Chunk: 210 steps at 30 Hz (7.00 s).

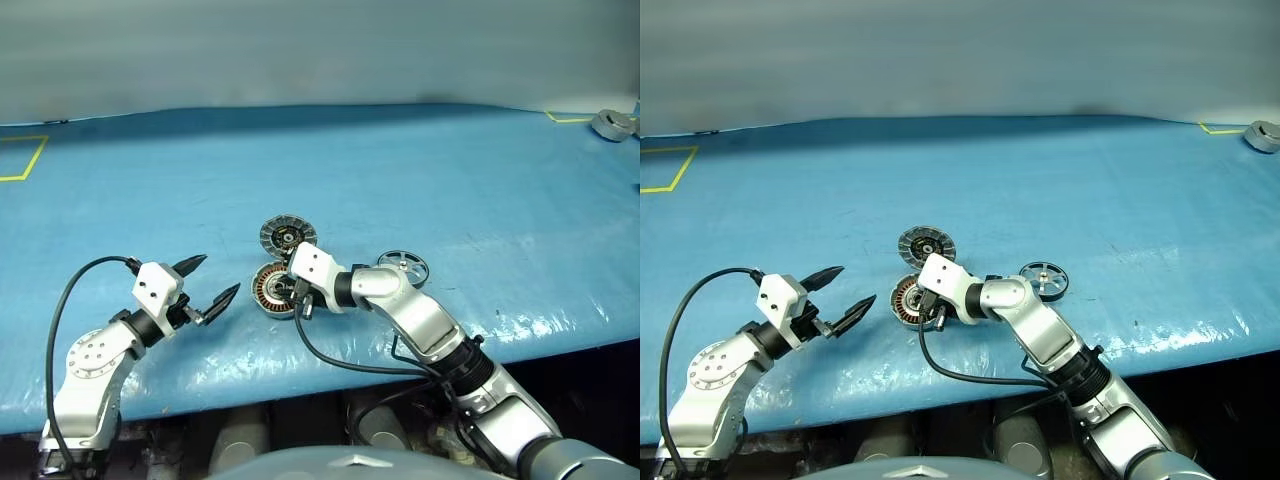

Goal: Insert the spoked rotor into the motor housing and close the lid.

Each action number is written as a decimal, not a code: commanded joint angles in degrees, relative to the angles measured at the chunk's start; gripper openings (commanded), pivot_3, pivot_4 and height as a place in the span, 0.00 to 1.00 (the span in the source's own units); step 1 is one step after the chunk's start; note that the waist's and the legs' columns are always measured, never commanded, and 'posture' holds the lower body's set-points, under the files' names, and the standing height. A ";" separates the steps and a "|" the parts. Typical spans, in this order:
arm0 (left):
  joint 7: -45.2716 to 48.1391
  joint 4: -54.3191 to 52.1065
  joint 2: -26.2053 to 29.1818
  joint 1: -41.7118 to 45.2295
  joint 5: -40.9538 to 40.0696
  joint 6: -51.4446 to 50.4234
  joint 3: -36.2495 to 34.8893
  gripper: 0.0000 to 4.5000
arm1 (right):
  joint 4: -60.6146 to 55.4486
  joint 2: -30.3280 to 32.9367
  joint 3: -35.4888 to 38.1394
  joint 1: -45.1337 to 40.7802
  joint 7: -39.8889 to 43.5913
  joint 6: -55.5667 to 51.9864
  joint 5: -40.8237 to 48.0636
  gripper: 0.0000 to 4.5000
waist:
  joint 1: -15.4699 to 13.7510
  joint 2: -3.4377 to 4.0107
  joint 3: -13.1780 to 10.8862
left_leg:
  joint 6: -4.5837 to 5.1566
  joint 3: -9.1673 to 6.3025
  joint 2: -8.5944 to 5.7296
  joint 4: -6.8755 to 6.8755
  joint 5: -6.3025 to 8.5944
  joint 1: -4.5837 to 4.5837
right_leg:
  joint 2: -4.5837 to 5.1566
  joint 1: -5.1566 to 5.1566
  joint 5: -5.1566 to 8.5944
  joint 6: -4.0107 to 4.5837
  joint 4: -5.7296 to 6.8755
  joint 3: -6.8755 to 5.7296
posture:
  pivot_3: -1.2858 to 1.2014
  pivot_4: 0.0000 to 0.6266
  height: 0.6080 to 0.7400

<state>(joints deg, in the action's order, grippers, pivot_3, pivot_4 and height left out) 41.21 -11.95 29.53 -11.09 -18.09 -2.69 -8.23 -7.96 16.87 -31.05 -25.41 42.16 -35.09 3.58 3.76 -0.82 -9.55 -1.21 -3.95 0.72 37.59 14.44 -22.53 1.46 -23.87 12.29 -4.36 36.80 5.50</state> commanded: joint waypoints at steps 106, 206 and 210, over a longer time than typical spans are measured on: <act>-2.97 -1.28 -1.50 -0.15 2.41 3.11 0.21 1.00 | 4.21 1.36 -6.18 0.71 -3.96 -1.13 -10.19 0.01 | 0.13 -0.05 0.14 | 0.00 0.14 0.06 -0.12 0.00 0.64 | 0.00 0.43 0.06 0.07 0.03 0.05 | 0.52 0.24 1.00; -0.84 0.17 -1.95 0.73 1.66 3.60 1.61 1.00 | -21.31 24.96 15.31 6.77 -3.73 -10.23 -2.01 0.14 | -0.80 -0.24 0.13 | -0.03 0.15 0.01 -0.37 -0.01 0.17 | 0.07 -0.02 0.13 0.13 -0.16 0.01 | 0.52 0.24 1.00; 0.38 0.11 -1.36 1.14 1.44 2.74 2.31 1.00 | -21.34 30.07 19.54 8.60 -4.85 -12.87 -3.60 0.43 | -0.70 -0.25 0.12 | -0.03 0.13 0.04 -0.41 -0.01 0.08 | 0.02 -0.14 0.13 0.14 -0.11 0.01 | 0.52 0.24 1.00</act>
<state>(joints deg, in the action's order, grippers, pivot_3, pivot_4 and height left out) 41.01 -11.31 27.54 -10.28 -16.38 -0.53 -6.17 -27.36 45.95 -14.36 -16.60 38.19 -47.17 0.85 3.06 -1.07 -9.44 -1.24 -3.81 0.76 37.19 14.43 -22.49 1.48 -24.03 12.42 -4.22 36.68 5.51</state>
